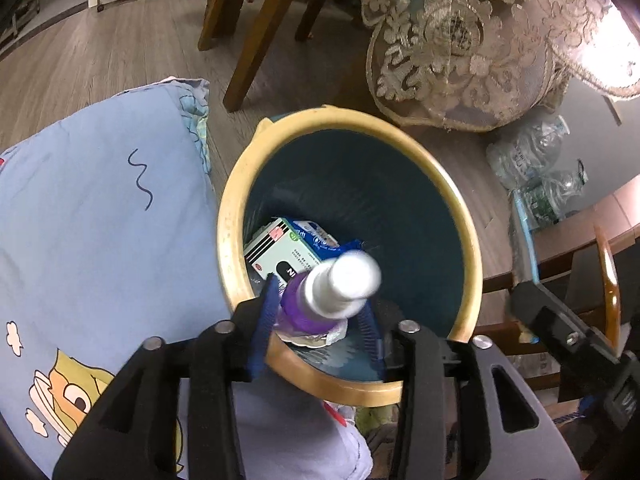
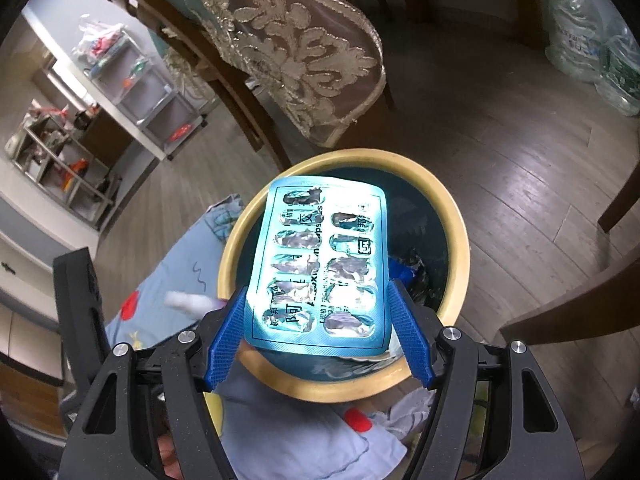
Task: Collect trash
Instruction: 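Open the left gripper to drop the bottle while the right gripper releases the blister pack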
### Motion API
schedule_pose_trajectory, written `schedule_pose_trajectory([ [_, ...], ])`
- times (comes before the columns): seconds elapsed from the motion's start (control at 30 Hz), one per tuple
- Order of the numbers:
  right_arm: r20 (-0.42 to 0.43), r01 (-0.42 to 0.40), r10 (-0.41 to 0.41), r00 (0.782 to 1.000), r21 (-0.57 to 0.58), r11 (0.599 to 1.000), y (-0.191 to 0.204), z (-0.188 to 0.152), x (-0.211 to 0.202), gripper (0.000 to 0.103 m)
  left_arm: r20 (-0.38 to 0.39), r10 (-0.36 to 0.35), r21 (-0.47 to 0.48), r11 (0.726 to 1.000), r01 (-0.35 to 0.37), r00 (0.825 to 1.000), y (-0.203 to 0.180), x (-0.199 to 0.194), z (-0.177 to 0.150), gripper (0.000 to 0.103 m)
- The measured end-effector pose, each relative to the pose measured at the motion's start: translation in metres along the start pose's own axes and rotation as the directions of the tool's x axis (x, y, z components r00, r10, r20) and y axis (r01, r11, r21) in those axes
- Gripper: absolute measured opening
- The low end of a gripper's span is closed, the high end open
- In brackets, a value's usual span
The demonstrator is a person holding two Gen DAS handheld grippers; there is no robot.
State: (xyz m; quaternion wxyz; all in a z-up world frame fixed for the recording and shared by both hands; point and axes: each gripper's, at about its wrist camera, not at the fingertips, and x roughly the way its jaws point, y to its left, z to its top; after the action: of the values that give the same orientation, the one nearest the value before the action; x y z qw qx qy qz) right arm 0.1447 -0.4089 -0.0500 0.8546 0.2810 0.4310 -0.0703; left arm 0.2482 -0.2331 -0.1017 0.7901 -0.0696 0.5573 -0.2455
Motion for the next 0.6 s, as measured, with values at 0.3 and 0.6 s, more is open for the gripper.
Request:
schedule_pose_trajectory([
  [0.3, -0.033, 0.005, -0.006, 0.999, -0.037, 0.999, 0.005, -0.003, 0.007, 0.070, 0.045, -0.005, -0.022, 1.000, 0.006, 0.999, 0.010, -0.020, 0.005, 0.058],
  [0.6, -0.071, 0.052, -0.064, 0.995, -0.159, 0.986, 0.024, -0.011, 0.029, 0.071, 0.116, 0.010, -0.029, 1.000, -0.007, 0.993, 0.027, -0.059, 0.006, 0.071],
])
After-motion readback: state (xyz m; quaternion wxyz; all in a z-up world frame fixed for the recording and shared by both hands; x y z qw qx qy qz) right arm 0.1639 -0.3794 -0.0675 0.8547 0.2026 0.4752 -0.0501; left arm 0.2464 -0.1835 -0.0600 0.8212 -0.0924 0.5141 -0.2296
